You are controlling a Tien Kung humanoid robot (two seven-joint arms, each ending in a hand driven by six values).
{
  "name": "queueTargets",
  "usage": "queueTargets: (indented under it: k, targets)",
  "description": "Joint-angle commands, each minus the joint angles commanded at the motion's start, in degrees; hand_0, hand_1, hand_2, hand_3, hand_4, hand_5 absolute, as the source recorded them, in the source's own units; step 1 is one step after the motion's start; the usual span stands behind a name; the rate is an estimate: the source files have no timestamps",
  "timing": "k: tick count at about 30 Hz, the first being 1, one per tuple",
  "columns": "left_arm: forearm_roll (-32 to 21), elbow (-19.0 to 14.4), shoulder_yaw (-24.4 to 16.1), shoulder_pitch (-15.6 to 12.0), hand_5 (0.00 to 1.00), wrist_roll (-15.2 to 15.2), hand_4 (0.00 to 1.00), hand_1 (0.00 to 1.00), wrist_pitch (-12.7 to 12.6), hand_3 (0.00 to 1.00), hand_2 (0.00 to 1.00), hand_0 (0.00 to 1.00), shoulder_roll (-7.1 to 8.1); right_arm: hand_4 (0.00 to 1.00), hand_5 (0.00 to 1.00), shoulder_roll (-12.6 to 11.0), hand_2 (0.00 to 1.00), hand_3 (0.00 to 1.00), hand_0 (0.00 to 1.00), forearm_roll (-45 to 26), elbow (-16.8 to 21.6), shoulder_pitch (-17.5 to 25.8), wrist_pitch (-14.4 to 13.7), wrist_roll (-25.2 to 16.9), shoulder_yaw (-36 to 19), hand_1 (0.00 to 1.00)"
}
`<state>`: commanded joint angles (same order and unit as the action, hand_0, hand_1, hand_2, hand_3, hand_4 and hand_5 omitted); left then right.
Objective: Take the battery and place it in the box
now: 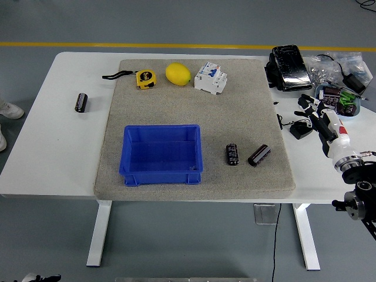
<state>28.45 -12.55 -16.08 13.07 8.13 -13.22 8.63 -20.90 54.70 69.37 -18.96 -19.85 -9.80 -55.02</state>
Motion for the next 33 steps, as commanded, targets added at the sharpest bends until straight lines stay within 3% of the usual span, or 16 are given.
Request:
queueTargets:
  k: [6,7,11,12,13,18,19,24,33]
  targets:
    - [0.2,0.0,-0.1,-0.1,0.487,0.1,0.606,0.682,0.0,0.593,0.713,0.701,0.09,0.998,0.836,-0.4,0.836,0.875,0.207,10.9,2.5,0.1,-2.2,3.9,-1.2,0.426]
    - [0.2,0.0,-0.1,-0.1,0.486,0.1,0.605,0.680,0.0,0.593,0.713,0.701,0.10,0.998,0.786,-0.5,0.812,0.863,0.084,13.5,3.1,0.1,-2.3,5.1,-1.4,0.212]
    - [0.6,0.0,-0.4,-0.2,0.486,0.2,0.605,0.680,0.1,0.593,0.713,0.701,0.15,0.998,0.786,-0.7,0.812,0.863,0.084,22.7,4.9,0.1,-1.0,9.3,-2.0,0.212]
    - [0.7,0.0,-0.4,-0.2,0.486,0.2,0.605,0.680,0.1,0.593,0.713,0.701,0.17,0.998,0.786,-0.8,0.812,0.863,0.084,25.3,5.4,0.2,-0.3,10.3,-2.1,0.212]
    - [0.8,0.0,-0.5,-0.2,0.487,0.3,0.606,0.680,0.1,0.593,0.714,0.701,0.19,0.998,0.675,-0.8,0.802,0.858,0.056,27.9,5.8,0.2,0.3,11.2,-2.2,0.173]
    - [1.2,0.0,-0.7,-0.1,0.487,0.4,0.606,0.680,0.1,0.593,0.714,0.701,0.30,0.998,0.675,-1.4,0.802,0.858,0.056,39.9,8.4,0.2,5.4,15.4,-1.8,0.173]
    - [1.3,0.0,-0.7,-0.1,0.487,0.4,0.606,0.679,0.1,0.593,0.714,0.701,0.31,0.998,0.659,-1.5,0.805,0.853,0.077,42.5,8.7,0.2,6.4,16.0,-1.7,0.255]
    - [1.4,0.0,-0.8,-0.2,0.487,0.4,0.606,0.679,0.1,0.593,0.714,0.701,0.39,0.998,0.659,-1.5,0.805,0.853,0.077,53.4,9.4,0.0,8.9,18.0,-1.2,0.255]
    - [1.1,0.1,-0.8,0.1,0.487,0.4,0.606,0.675,0.0,0.592,0.714,0.703,0.44,0.998,0.674,-2.3,0.791,0.857,0.065,70.2,14.1,-0.9,20.4,24.7,0.9,0.251]
